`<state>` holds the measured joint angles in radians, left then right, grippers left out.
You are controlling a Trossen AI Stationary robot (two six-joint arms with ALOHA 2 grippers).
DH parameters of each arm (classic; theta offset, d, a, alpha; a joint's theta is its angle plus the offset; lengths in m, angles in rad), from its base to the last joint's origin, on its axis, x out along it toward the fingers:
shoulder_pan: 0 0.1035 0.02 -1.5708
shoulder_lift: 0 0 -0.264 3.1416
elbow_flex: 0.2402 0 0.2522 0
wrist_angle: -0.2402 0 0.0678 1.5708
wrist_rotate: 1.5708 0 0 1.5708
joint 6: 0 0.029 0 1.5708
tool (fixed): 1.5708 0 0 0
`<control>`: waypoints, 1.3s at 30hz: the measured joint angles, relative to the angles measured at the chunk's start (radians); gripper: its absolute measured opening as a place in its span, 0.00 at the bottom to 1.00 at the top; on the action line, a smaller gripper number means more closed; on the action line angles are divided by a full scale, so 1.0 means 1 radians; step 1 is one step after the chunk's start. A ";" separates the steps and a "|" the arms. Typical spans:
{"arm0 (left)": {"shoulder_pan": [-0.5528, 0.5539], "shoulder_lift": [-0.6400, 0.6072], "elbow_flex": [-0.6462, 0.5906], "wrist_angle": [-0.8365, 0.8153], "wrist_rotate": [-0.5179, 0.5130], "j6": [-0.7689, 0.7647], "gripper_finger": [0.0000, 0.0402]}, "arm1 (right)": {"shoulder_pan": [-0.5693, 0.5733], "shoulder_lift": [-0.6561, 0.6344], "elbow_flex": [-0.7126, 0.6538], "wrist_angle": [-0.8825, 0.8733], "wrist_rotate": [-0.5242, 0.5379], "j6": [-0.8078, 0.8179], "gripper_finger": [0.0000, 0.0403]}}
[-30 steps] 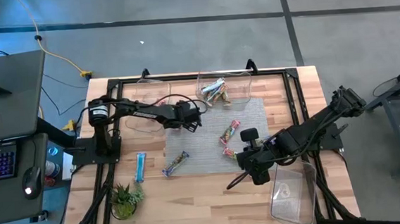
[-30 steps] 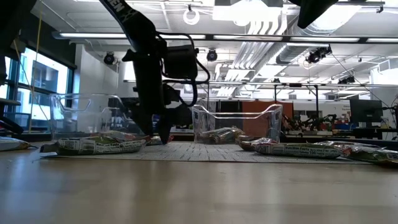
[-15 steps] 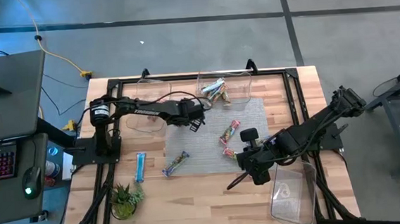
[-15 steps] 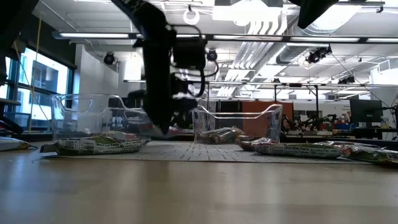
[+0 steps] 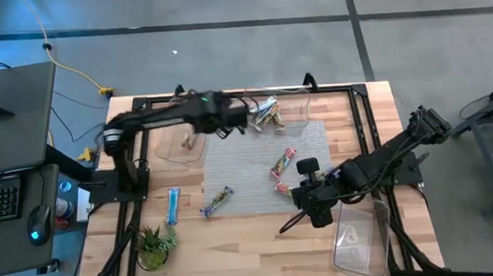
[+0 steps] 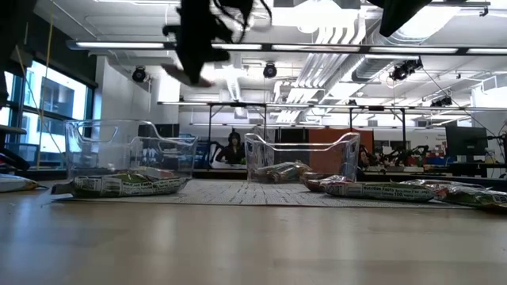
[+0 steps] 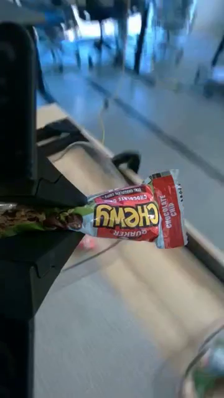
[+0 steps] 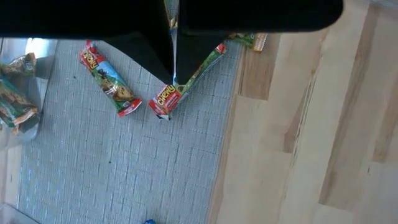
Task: Pick and place Granola Bars by type
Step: Put the red granola bar into the top left transparent bin
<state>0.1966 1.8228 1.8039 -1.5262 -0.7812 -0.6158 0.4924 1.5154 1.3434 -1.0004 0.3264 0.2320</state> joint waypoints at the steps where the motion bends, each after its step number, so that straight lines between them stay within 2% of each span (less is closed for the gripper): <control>1: 0.005 -0.025 0.003 -0.003 0.001 0.031 0.13 | 0.000 0.000 0.000 -0.002 0.000 0.000 0.01; 4: 0.036 -0.094 -0.014 -0.050 -0.032 -0.024 0.13 | 0.000 -0.001 0.000 -0.006 0.001 0.002 0.01; 7: 0.079 -0.202 -0.105 -0.022 -0.013 -0.057 0.13 | 0.001 -0.001 0.000 -0.009 0.001 0.002 0.01; 11: 0.127 -0.336 -0.316 -0.032 0.059 -0.228 0.13 | 0.001 -0.001 0.000 -0.015 0.009 0.002 0.01; 15: 0.138 -0.435 -0.556 0.090 0.171 -0.255 0.13 | 0.001 -0.001 0.000 -0.012 0.020 -0.033 0.01; 20: 0.137 -0.466 -0.754 0.409 0.274 -0.135 0.13 | -0.002 -0.001 0.000 0.019 0.079 -0.162 0.01; 25: 0.138 -0.447 -0.837 0.632 0.289 -0.053 0.13 | -0.004 -0.001 0.000 0.095 0.084 -0.209 0.01; 28: 0.138 -0.437 -0.871 0.664 0.304 -0.039 0.13 | -0.004 0.001 0.000 0.119 0.061 -0.188 0.01; 34: 0.138 -0.429 -0.930 0.673 0.222 -0.008 0.13 | -0.004 0.002 0.000 0.118 -0.048 -0.188 0.00; 39: 0.138 -0.429 -0.955 0.697 0.314 0.021 0.16 | -0.005 0.002 0.000 0.119 -0.072 -0.179 0.00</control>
<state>0.3347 1.3933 0.8485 -0.8294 -0.4667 -0.5952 0.4870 1.5173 1.3434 -0.8810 0.2542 0.0531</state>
